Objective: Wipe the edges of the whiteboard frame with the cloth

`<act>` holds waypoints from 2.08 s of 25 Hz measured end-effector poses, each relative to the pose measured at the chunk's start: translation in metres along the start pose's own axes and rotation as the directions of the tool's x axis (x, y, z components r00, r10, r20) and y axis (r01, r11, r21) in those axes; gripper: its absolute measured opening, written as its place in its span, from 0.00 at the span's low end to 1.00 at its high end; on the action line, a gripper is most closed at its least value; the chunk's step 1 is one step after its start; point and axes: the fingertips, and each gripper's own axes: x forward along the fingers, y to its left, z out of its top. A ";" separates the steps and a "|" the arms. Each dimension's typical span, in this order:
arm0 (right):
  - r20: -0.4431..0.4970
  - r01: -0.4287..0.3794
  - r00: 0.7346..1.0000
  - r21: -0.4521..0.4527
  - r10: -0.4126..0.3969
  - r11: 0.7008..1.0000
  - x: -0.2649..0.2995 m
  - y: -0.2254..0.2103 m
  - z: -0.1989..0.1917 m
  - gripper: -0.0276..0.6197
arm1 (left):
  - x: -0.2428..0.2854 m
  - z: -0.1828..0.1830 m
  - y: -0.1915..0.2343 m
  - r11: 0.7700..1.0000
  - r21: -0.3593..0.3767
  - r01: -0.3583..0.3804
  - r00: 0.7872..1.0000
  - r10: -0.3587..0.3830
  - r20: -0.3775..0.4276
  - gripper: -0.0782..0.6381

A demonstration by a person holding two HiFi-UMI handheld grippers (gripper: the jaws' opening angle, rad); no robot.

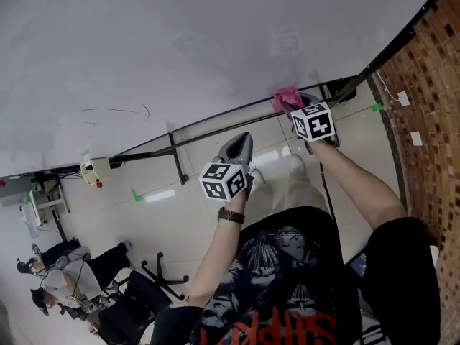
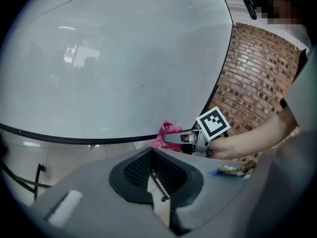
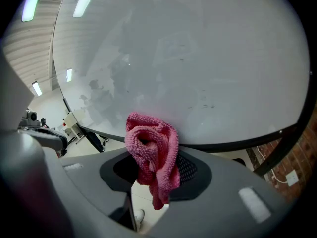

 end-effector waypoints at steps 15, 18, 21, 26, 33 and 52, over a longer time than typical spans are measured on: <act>0.063 0.118 0.990 0.158 -0.130 0.980 -0.058 -0.095 -0.004 0.27 | 0.063 0.007 -0.063 0.997 0.010 0.072 0.997 -0.072 -0.032 0.11; 0.072 0.119 0.988 0.203 -0.136 0.972 -0.063 -0.111 -0.010 0.27 | 0.075 0.001 -0.072 0.994 0.037 0.098 0.993 -0.096 -0.072 0.11; 0.086 0.111 0.987 0.244 -0.135 0.963 -0.068 -0.127 -0.009 0.27 | 0.086 -0.005 -0.074 0.992 0.056 0.111 0.988 -0.104 -0.114 0.11; 0.113 0.069 0.988 0.282 -0.105 0.957 -0.076 -0.145 -0.009 0.27 | 0.094 -0.010 -0.077 0.989 0.054 0.137 0.981 -0.127 -0.149 0.11; 0.125 -0.005 0.992 0.251 -0.027 0.968 -0.090 -0.158 0.009 0.27 | 0.086 0.005 -0.070 0.990 0.070 0.124 0.985 -0.115 -0.127 0.11; 0.193 0.061 0.975 0.262 -0.114 0.963 -0.148 -0.204 0.036 0.27 | 0.103 0.003 -0.094 0.981 0.075 0.182 0.980 -0.174 -0.102 0.11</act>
